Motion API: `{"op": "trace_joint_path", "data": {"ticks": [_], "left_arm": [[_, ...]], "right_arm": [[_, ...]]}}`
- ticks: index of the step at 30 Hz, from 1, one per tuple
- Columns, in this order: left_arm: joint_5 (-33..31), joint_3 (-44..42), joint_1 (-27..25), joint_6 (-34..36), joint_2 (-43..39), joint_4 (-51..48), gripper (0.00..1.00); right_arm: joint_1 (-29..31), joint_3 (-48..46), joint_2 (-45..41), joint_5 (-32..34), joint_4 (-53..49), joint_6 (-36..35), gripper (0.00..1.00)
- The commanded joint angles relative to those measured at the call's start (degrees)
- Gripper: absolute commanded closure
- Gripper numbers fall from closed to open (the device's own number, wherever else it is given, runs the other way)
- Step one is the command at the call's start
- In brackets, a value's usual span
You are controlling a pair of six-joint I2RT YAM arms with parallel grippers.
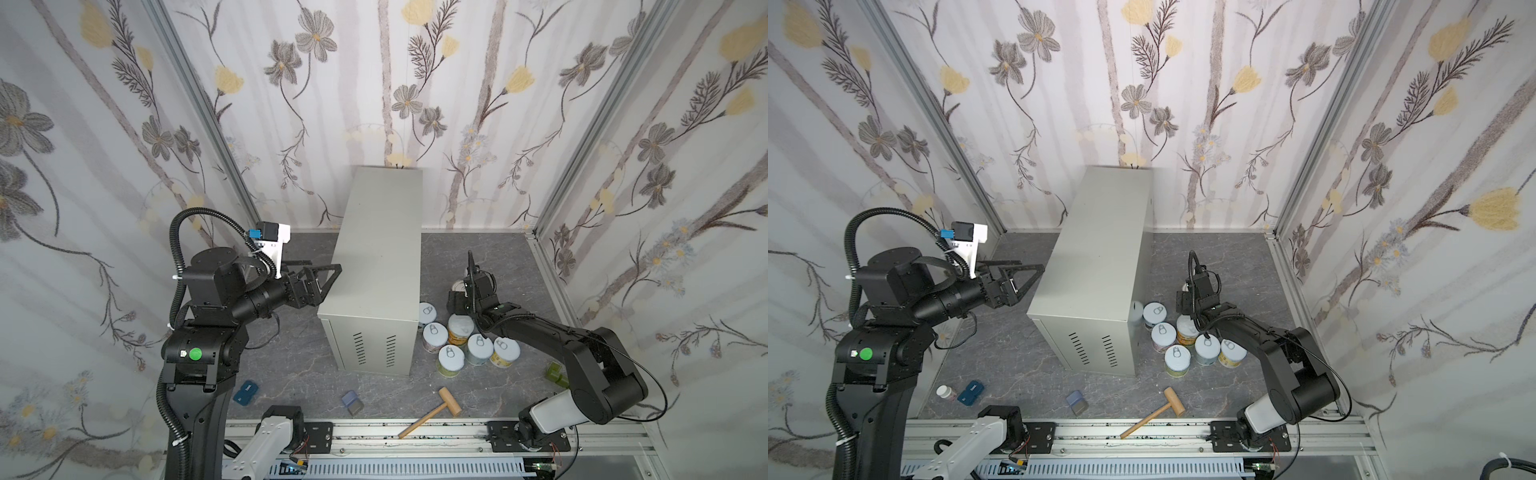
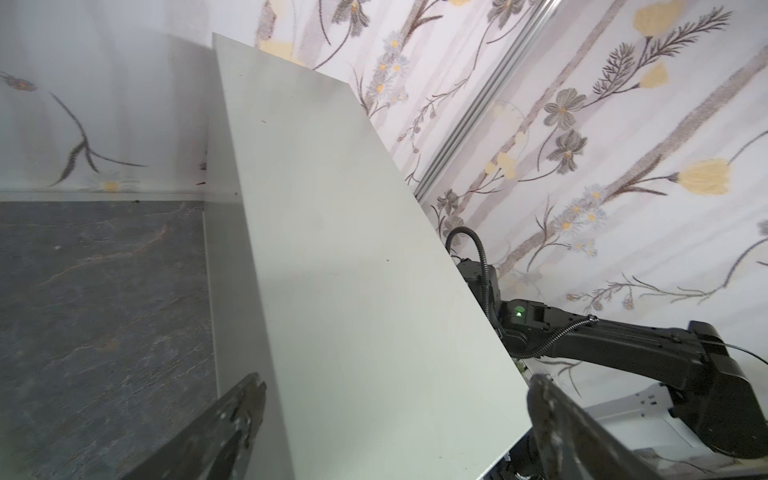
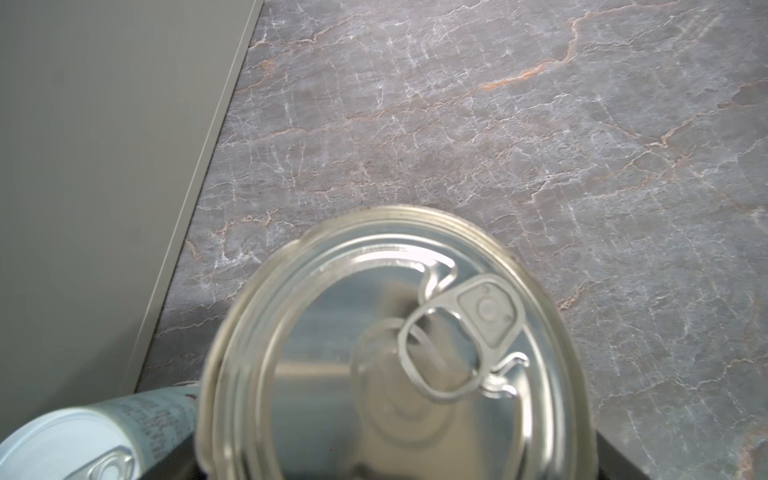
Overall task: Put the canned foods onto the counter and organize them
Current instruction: 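Lift the blue can with the right gripper toward the left gripper above the cabinet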
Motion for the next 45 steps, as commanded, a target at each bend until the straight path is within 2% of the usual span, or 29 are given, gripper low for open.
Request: {"op": "trace_joint_path", "data": {"ticks": [1, 8, 14, 17, 22, 28, 35, 40, 41, 45], "left_arm": [[6.49, 0.40, -0.83, 0.09, 0.24, 2.13, 0.00], [6.35, 0.19, -2.39, 0.39, 0.87, 1.58, 0.00], [6.04, 0.36, -4.52, 2.25, 2.05, 0.29, 0.00], [5.51, 0.55, -6.45, 3.85, 2.78, -0.02, 0.00], [1.86, 2.66, -12.64, 7.01, 5.62, -2.26, 0.00], [-9.15, 5.22, -23.16, 10.28, 10.51, -4.03, 0.00], [-24.16, 6.87, -34.95, 16.00, 14.96, -4.41, 0.00], [-35.56, 7.56, -40.92, 19.24, 17.73, -1.26, 0.00], [-37.02, 6.85, -41.57, 19.51, 17.64, 0.97, 0.00], [-36.23, 4.42, -43.22, 21.37, 17.57, 7.55, 0.00]], "right_arm": [[0.06, -0.52, -0.55, 2.77, 7.07, -0.09, 0.19], [0.06, -0.84, -2.18, 2.75, 10.21, -3.72, 0.46], [-0.01, 0.13, -6.39, 2.15, 10.71, -8.72, 0.64], [-0.07, 1.84, -8.62, 1.88, 8.88, -11.11, 0.70], [-0.42, 4.97, -13.01, 0.67, 5.41, -14.70, 0.73], [-1.74, 8.94, -18.71, -4.97, 1.19, -17.02, 0.74], [-3.35, 17.00, -25.99, -20.40, -7.53, -19.29, 0.73], [-3.23, 25.11, -28.14, -29.33, -15.72, -18.19, 0.73], [-3.21, 26.75, -28.35, -31.12, -17.39, -17.78, 0.73], [-3.24, 31.76, -29.11, -38.36, -22.28, -16.88, 0.73]]}}
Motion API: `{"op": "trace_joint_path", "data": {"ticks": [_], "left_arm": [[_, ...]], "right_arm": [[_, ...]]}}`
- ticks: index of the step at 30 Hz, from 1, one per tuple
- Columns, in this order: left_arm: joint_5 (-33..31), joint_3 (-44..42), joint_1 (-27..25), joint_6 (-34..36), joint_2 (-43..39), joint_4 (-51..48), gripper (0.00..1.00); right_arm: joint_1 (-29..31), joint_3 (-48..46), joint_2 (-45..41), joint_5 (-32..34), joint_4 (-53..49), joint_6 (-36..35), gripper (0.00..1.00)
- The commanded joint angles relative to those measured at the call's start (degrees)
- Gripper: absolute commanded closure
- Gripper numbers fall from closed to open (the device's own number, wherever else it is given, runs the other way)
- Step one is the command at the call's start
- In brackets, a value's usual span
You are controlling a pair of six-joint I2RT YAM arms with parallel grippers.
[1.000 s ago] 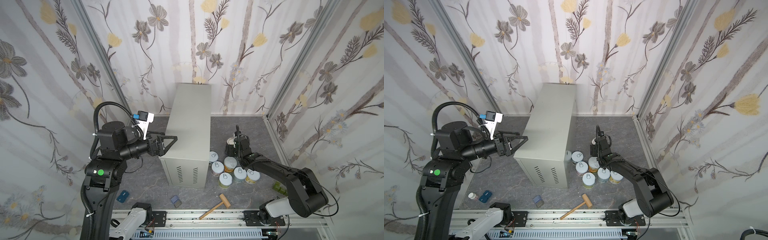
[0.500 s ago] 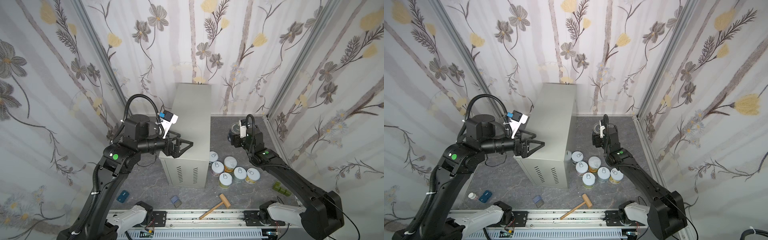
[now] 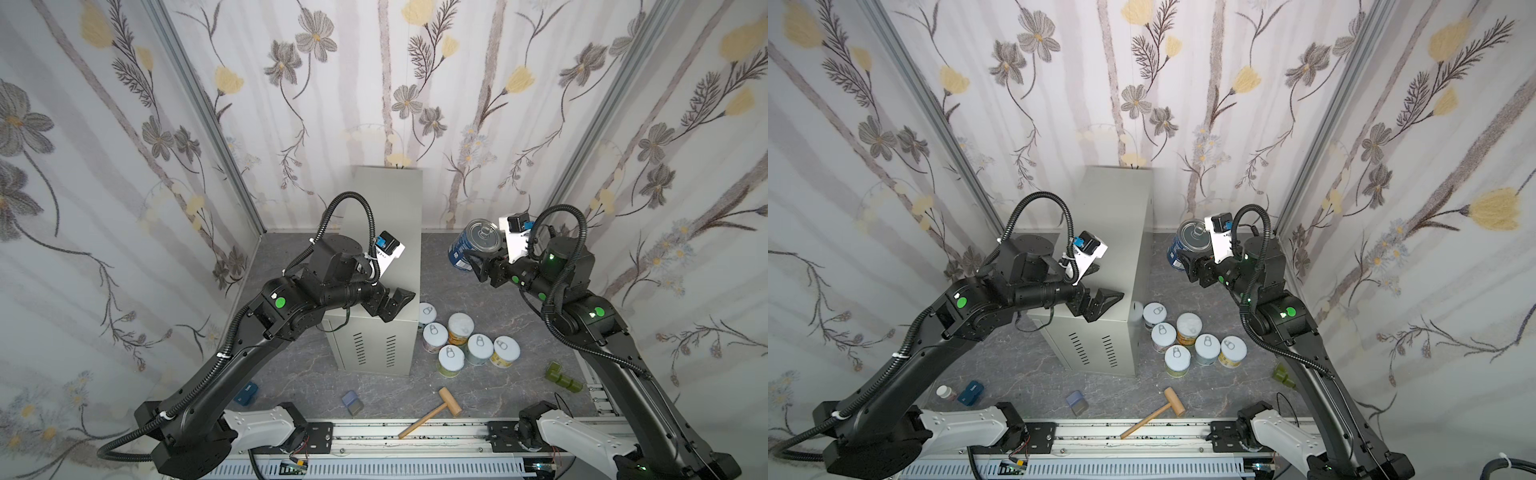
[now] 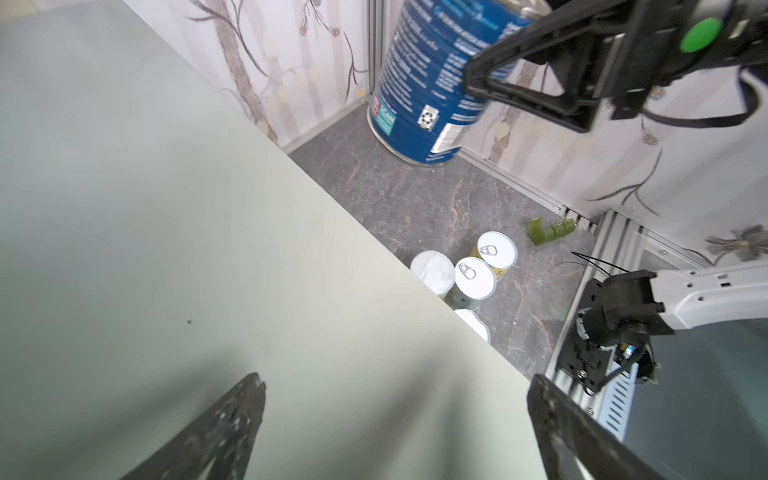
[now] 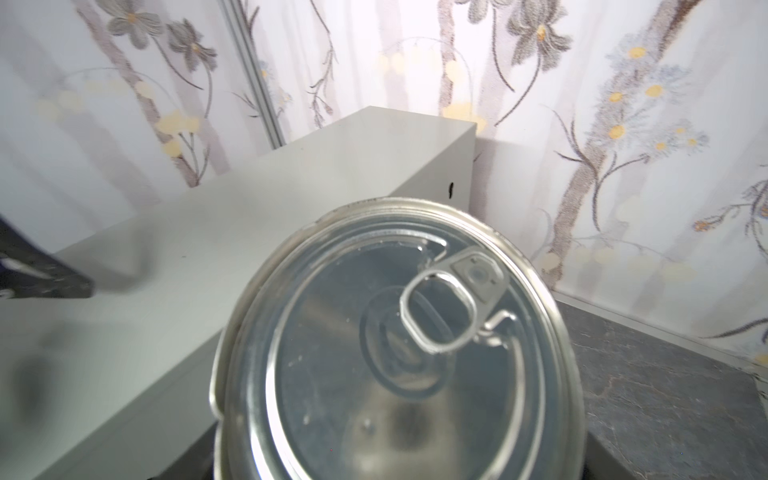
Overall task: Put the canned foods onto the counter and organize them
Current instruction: 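Lift the blue can with the right gripper toward the left gripper above the cabinet, then close the left gripper on the blue can and open the right gripper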
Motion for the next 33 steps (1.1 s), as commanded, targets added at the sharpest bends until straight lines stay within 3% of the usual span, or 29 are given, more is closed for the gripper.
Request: {"op": "trace_joint_path", "data": {"ticks": [1, 11, 23, 33], "left_arm": [[-2.72, -0.50, -1.32, 3.66, 0.57, 7.17, 0.00], [-4.36, 0.55, -7.61, 9.38, 5.21, 13.91, 0.00], [0.72, 0.90, -11.22, 7.28, 6.30, 20.49, 0.00], [0.44, 5.04, -11.77, 6.72, 10.94, 20.83, 0.01]], "right_arm": [[0.00, 3.62, -0.78, -10.36, 0.16, 0.53, 0.72], [0.13, 9.17, -2.11, -22.16, -5.18, 3.30, 0.71], [0.81, 8.35, -2.91, -22.85, -4.47, 3.39, 0.72], [3.49, 8.55, -3.07, -24.75, -1.34, 5.46, 0.72]]}}
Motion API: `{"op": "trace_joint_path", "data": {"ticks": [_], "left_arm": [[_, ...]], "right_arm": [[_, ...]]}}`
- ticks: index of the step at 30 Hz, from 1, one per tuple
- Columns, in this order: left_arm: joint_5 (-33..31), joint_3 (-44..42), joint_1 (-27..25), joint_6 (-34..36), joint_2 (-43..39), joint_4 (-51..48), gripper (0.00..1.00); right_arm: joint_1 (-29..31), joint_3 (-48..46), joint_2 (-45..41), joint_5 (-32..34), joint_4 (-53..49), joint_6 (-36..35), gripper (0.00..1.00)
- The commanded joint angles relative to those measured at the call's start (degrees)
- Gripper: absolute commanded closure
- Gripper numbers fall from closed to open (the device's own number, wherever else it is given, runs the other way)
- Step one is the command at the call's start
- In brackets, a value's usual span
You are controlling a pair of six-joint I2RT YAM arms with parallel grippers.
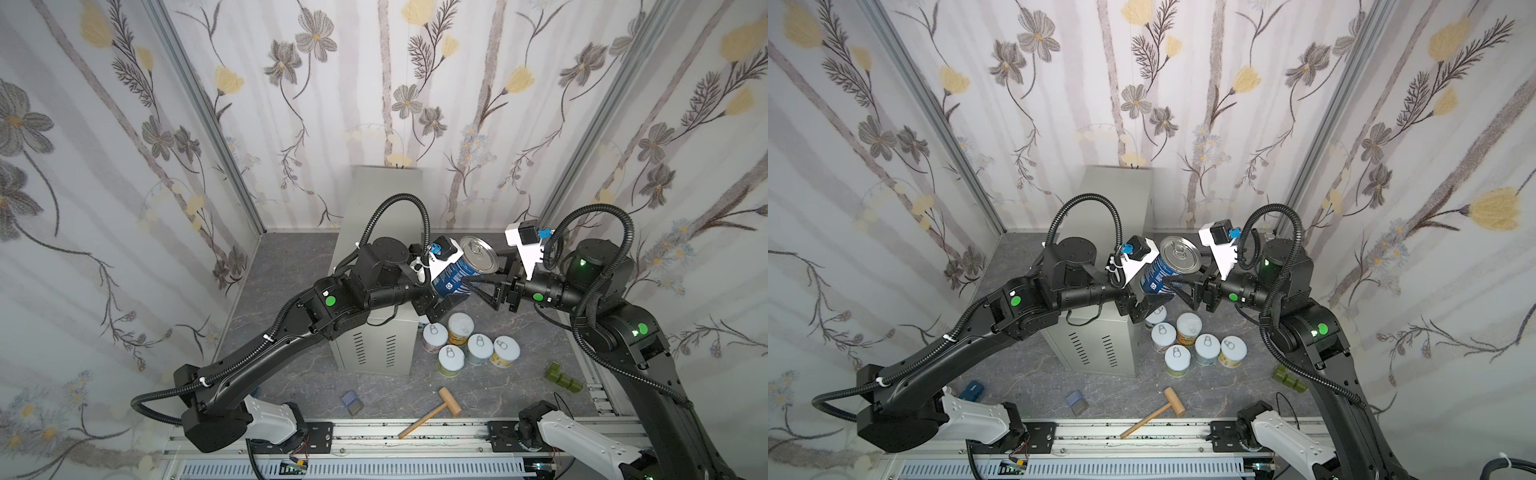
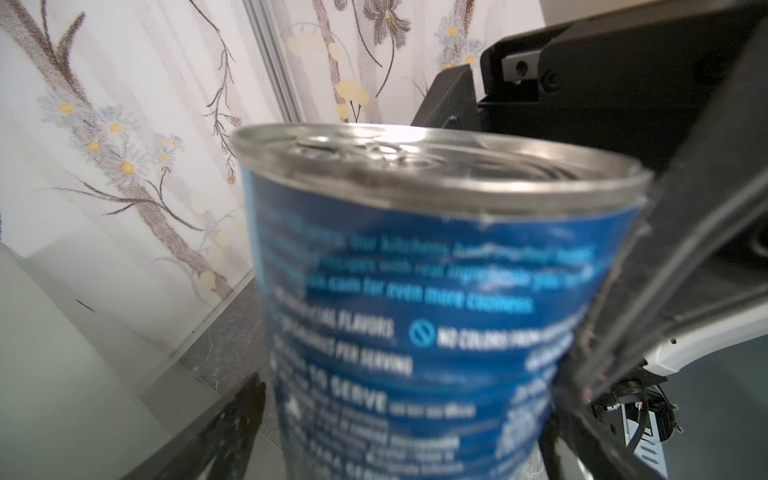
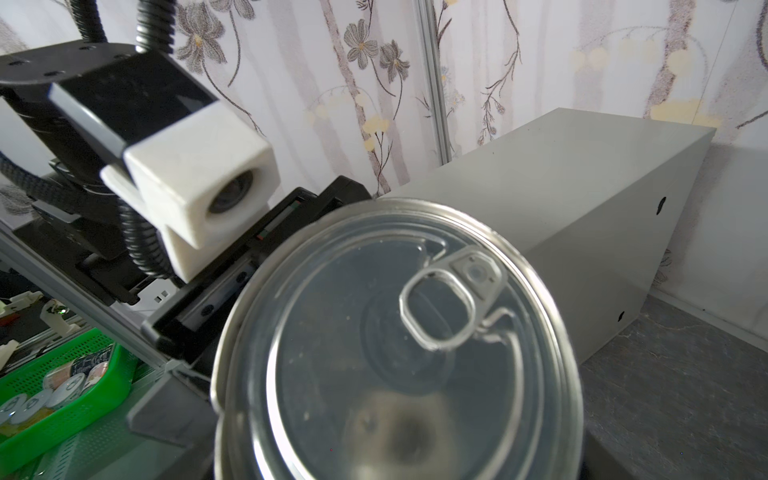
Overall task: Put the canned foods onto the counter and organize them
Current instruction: 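Close the left gripper on the blue can and open the right gripper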
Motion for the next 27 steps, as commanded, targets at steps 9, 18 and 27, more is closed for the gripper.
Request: {"op": "trace_joint_path", "data": {"ticks": [9, 18, 27], "left_arm": [[-1.44, 3.74, -1.03, 0.62, 3.40, 2.59, 0.26], [-4.02, 2.03, -1.08, 0.45, 1.46, 4.34, 0.90], [-5.21, 2.93, 1.05, -0.39, -0.90, 2.78, 1.00]], "right_arm": [[1.68, 0.85, -0.71, -1.59, 8.70, 0.62, 0.71], [1.64, 0.80, -0.69, -0.51, 10.41, 1.62, 0.58], [0.58, -0.58, -1.93, -0.37, 17.53, 5.15, 0.06]]}}
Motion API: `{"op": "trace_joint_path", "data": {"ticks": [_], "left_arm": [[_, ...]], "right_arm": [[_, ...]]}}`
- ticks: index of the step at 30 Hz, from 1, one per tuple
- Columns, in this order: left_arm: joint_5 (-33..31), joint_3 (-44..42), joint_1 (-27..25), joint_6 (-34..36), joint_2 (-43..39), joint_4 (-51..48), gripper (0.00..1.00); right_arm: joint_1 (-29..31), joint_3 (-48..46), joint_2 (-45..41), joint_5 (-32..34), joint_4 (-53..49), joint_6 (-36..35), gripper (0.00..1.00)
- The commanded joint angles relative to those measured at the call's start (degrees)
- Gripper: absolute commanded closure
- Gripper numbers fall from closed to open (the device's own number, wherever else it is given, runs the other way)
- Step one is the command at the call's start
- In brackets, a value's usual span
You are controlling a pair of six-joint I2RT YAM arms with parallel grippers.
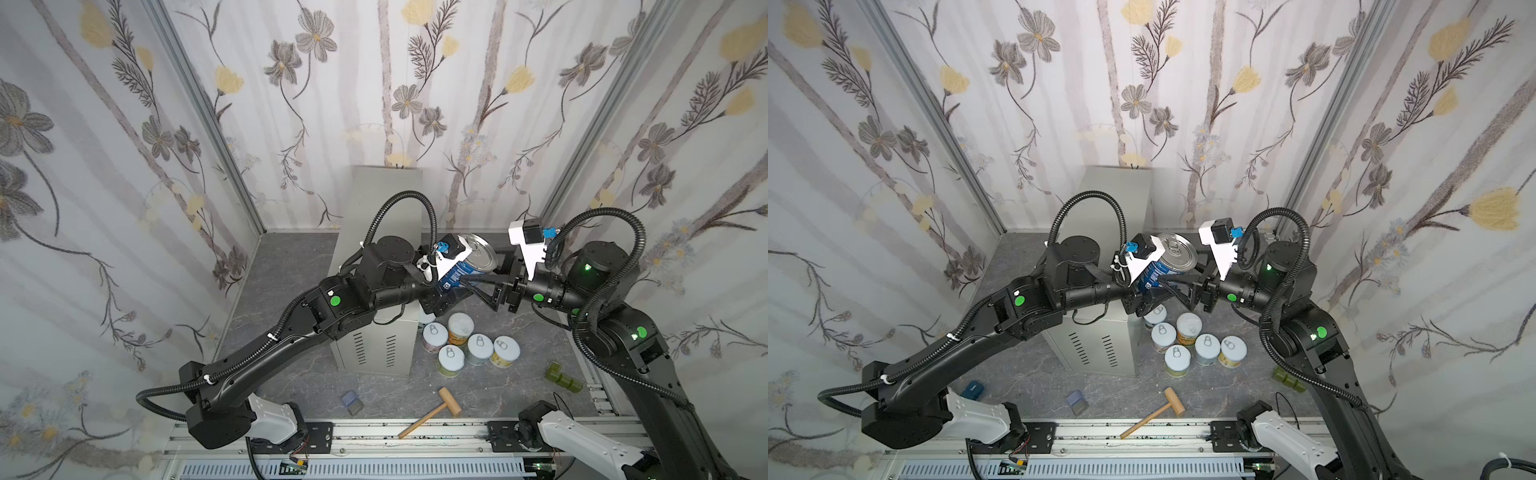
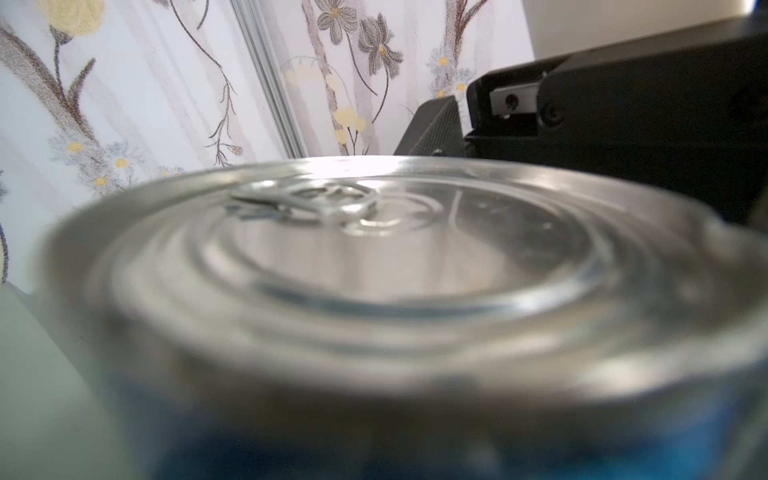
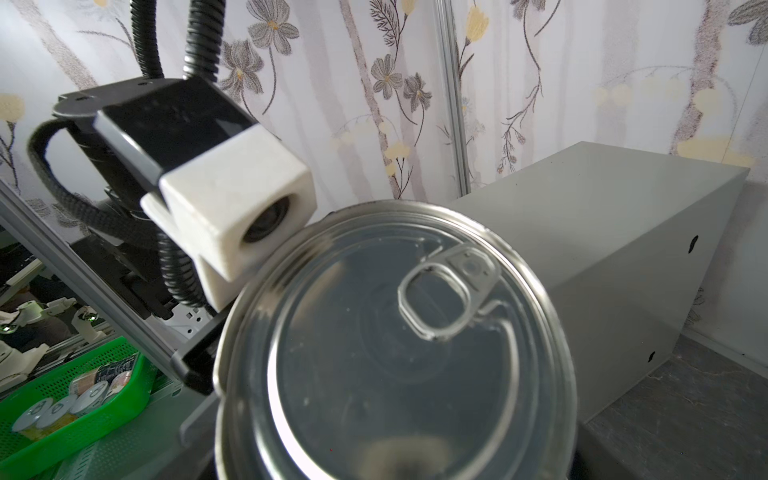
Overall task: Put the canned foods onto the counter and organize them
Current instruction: 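Close the left gripper on the blue can and open the right gripper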
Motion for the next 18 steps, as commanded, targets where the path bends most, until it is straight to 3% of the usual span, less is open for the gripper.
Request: {"op": "trace_joint_path", "data": {"ticks": [1, 10, 18], "left_arm": [[-3.27, 0.89, 2.33, -1.27, -1.60, 0.79, 1.00], [0.32, 0.91, 8.90, -2.91, -4.19, 1.72, 1.00], [8.53, -0.86, 23.10, -6.60, -4.11, 10.95, 1.00]], "right_arm": [[-1.22, 0.40, -1.08, 0.41, 11.16, 1.88, 0.01], [-10.42, -1.41, -2.54, -1.84, 18.53, 7.47, 0.00], [-11.03, -12.91, -7.39, 0.22, 22.42, 1.96, 0.00]]}}
